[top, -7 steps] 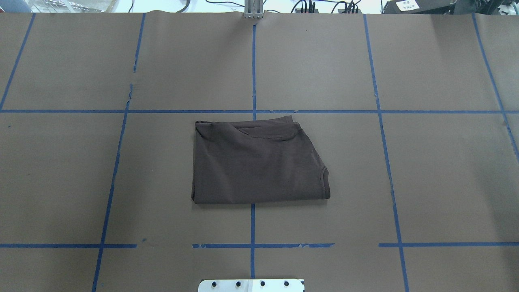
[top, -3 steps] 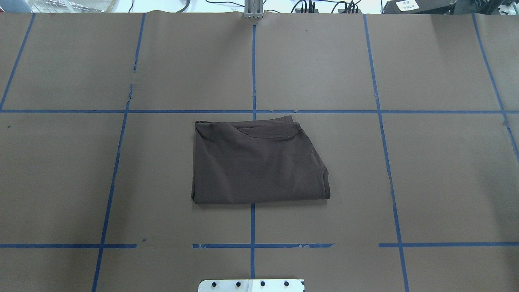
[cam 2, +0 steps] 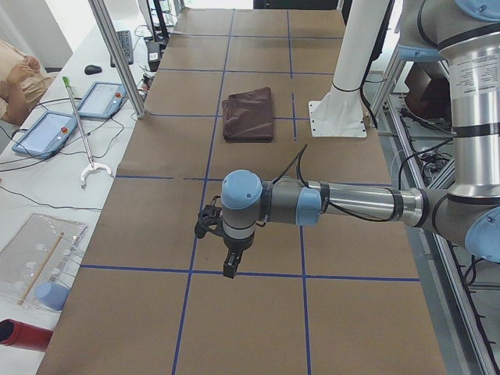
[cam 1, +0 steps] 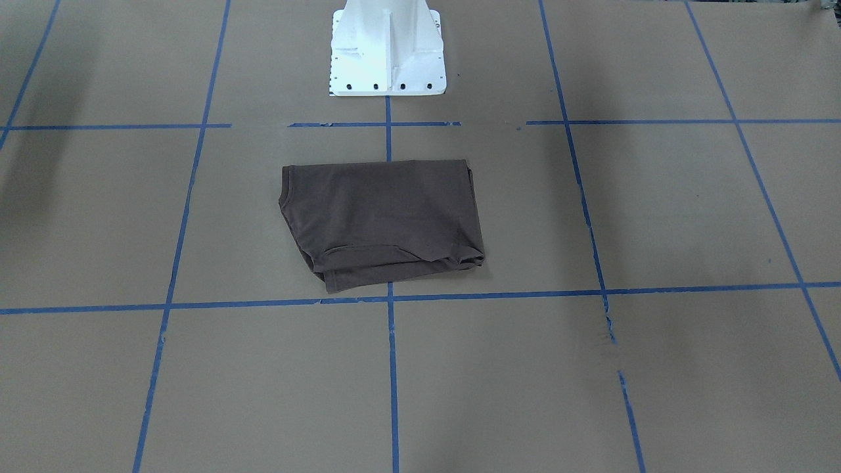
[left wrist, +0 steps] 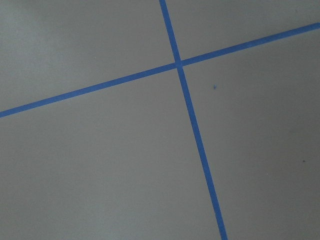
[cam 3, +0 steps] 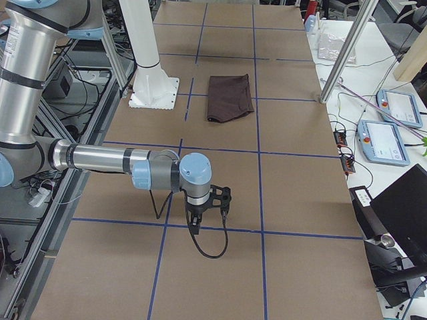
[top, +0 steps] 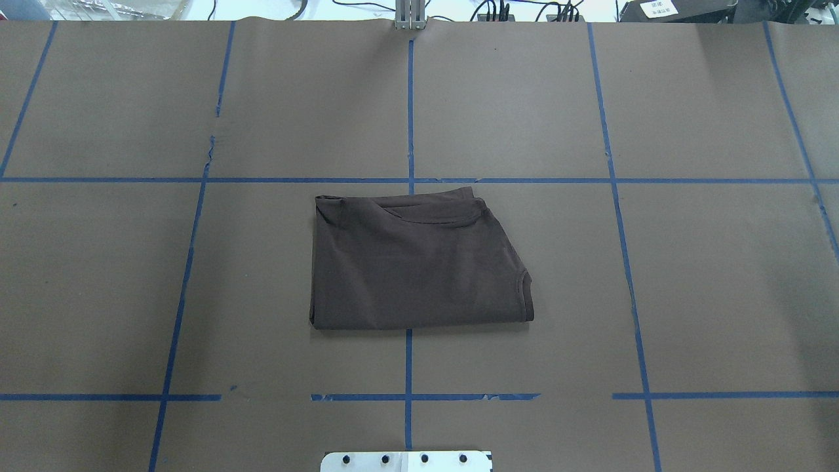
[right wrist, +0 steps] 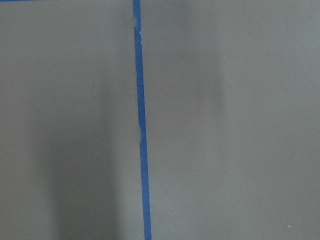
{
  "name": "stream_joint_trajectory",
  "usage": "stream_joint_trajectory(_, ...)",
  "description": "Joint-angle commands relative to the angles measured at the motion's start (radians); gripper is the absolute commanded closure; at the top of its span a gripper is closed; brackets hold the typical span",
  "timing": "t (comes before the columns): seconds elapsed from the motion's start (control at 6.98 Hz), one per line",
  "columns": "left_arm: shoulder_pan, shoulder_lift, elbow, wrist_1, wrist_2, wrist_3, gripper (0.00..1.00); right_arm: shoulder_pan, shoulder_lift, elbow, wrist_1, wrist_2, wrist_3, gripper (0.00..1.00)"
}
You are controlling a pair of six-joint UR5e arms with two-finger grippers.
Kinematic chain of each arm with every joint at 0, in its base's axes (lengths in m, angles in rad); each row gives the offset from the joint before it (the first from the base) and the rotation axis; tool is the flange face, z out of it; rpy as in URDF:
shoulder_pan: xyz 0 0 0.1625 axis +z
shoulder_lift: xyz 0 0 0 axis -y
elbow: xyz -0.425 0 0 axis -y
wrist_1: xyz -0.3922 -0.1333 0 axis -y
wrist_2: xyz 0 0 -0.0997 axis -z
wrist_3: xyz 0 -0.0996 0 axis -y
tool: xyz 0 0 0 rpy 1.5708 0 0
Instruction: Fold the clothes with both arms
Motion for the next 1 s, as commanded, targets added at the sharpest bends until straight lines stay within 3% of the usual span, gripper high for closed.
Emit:
stream_joint_trajectory(0.0, 0.0, 0.009, 0.021, 0.008, -0.007, -0.009, 0.0, -0.001, 0.002, 0.0, 0.002, 0.004, 0.019, 0.0)
stream_joint_trajectory(0.29, 0.0, 0.022, 0.064, -0.009, -0.026, -0.075, 0.0, -0.001, 0.002, 0.0, 0.002, 0.004, 0.019, 0.0)
stream_joint_trajectory(0.86, 0.0, 0.026, 0.047, -0.024, -0.058, -0.075, 0.0, -0.001, 0.002, 0.012, -0.001, 0.007, 0.007, 0.0)
